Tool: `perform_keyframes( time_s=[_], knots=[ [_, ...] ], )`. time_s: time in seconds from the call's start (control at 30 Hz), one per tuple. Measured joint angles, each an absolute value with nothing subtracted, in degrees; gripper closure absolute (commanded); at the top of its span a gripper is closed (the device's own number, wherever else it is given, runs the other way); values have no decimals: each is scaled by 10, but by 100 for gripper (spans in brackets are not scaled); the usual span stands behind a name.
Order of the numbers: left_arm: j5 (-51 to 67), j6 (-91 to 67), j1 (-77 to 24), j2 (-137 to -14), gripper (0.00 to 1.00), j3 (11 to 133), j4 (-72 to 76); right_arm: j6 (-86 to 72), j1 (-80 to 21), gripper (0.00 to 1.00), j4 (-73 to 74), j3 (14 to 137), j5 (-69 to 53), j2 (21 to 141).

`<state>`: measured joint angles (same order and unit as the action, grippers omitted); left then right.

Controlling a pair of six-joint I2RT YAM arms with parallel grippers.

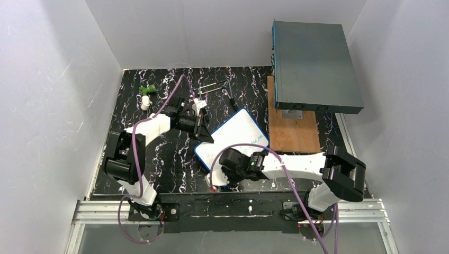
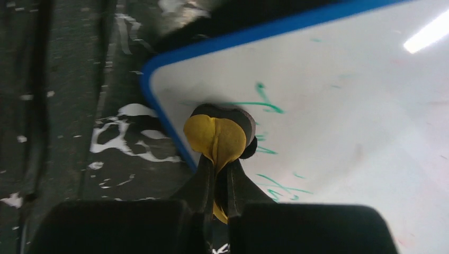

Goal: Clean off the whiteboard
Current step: Erase the whiteboard at the center of the board.

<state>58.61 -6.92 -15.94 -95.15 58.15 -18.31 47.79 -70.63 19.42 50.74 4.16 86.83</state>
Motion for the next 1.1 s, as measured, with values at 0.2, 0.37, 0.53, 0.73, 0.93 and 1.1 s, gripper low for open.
perform_keyframes(
  time_s=[0.2,0.37,0.53,0.73,0.93,1.1],
  knots=[
    [586,-66,-159,-952,100,582,-185,495,-748,99,203,495,33,872],
    [586,-62,-157,-952,100,583,-184,476,-759,99,187,509,74,892],
    [585,-60,-155,-952,100,585,-184,452,-739,99,159,536,126,900],
    [581,-61,-150,-952,100,588,-182,438,-717,99,144,540,137,900],
    [581,-62,-151,-953,100,589,-185,473,-741,99,160,538,126,900],
    [582,-62,-151,-953,100,589,-185,487,-782,99,194,537,91,907]
  ],
)
